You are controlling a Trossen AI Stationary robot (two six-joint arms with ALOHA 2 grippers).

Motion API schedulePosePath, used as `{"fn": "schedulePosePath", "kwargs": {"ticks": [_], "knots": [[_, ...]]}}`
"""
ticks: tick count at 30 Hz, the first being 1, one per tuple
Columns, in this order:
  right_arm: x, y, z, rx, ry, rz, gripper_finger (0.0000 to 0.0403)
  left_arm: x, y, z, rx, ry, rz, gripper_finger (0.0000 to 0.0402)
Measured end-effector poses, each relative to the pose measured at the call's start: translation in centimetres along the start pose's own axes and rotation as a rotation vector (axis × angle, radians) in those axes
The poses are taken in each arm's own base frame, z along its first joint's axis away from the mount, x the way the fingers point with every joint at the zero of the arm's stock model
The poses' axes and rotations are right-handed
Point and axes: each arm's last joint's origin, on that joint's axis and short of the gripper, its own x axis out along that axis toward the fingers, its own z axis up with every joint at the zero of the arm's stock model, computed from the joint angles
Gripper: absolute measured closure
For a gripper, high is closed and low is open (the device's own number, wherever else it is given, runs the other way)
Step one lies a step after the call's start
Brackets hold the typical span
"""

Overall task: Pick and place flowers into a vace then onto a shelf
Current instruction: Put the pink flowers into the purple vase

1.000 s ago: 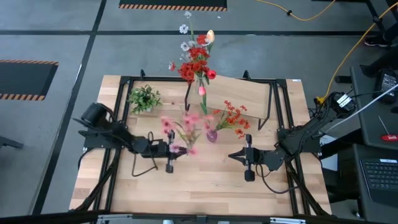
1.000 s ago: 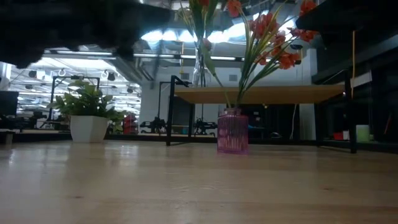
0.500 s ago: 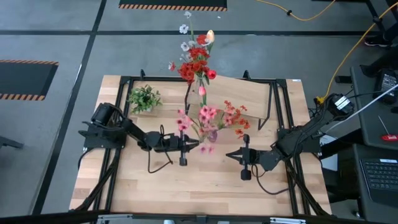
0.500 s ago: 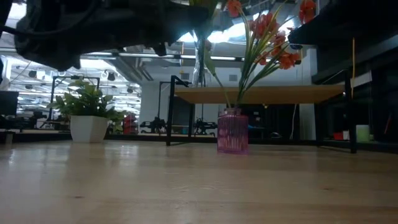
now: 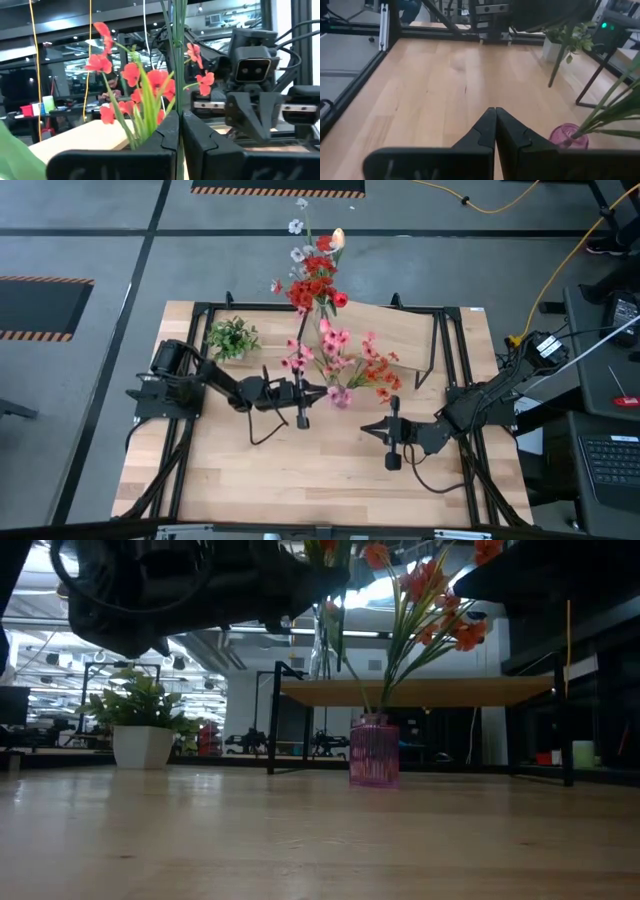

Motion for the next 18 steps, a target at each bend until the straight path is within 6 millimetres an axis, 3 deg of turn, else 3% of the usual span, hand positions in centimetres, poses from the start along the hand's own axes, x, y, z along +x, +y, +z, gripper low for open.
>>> {"fn": "schedulePosePath", "kwargs": {"ticks": [7, 12, 18], "knots": [[0.4, -0.6, 0.1, 0.054, 0.001, -0.026, 0.0399, 0.3, 1.0, -0.2, -0.023, -0.008, -0.035, 0.0398], [0.8, -1.0, 0.1, 0.060, 0.007, -0.037, 0.0396, 1.7, 0.6, -0.4, -0.005, -0.026, -0.030, 0.0398], [0.8, -1.1, 0.1, 0.058, 0.016, -0.027, 0.0394, 3.1, 0.4, -3.0, 0.024, 0.014, 0.030, 0.0398]]}}
